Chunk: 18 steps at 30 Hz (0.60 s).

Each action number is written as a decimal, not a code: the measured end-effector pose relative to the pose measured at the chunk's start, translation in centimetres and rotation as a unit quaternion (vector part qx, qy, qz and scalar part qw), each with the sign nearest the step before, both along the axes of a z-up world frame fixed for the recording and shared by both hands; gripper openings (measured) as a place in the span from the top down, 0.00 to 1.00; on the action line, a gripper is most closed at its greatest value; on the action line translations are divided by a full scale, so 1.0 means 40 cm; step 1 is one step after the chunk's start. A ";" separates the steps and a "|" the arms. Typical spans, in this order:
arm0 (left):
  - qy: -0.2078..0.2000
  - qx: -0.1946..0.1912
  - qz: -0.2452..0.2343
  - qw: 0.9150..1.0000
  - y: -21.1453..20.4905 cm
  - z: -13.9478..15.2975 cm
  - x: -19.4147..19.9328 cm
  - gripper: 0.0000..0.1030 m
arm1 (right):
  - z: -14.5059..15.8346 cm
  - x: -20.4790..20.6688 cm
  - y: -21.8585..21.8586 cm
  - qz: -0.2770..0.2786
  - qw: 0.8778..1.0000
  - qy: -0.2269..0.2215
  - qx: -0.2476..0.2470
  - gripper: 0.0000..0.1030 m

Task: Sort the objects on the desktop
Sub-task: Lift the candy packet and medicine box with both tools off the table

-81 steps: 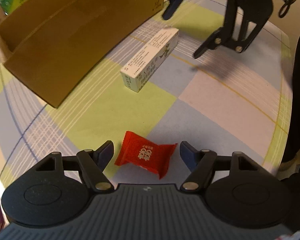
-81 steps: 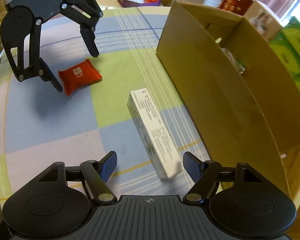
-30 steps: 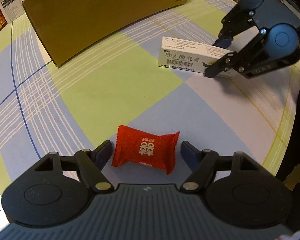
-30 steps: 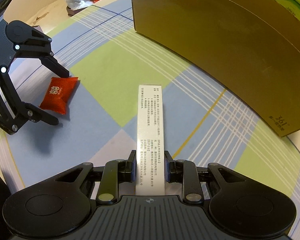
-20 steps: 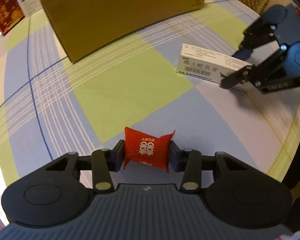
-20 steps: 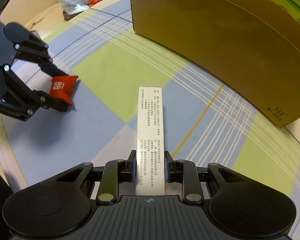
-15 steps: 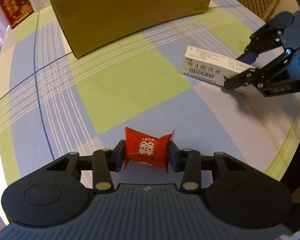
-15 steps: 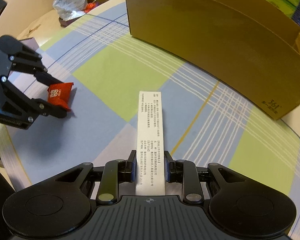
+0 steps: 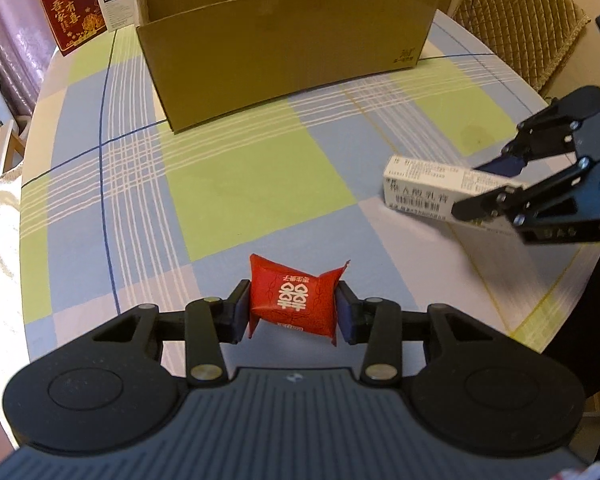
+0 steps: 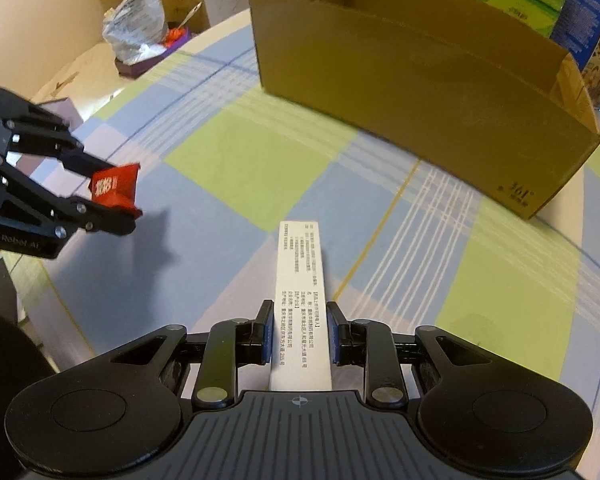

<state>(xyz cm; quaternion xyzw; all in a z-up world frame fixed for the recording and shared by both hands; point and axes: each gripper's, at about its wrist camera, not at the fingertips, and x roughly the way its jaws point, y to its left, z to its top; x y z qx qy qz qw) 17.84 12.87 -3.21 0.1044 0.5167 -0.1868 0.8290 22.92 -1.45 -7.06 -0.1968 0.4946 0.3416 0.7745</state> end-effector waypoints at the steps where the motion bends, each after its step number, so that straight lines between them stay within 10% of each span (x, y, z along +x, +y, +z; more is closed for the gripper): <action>1: 0.000 0.000 0.000 1.000 -0.005 0.000 -0.003 0.64 | -0.006 -0.001 -0.002 -0.002 1.000 0.003 -0.001 0.77; 18: 0.013 -0.016 0.009 1.000 -0.013 -0.050 0.032 0.64 | -0.076 0.034 0.033 -0.008 1.000 -0.008 -0.019 0.77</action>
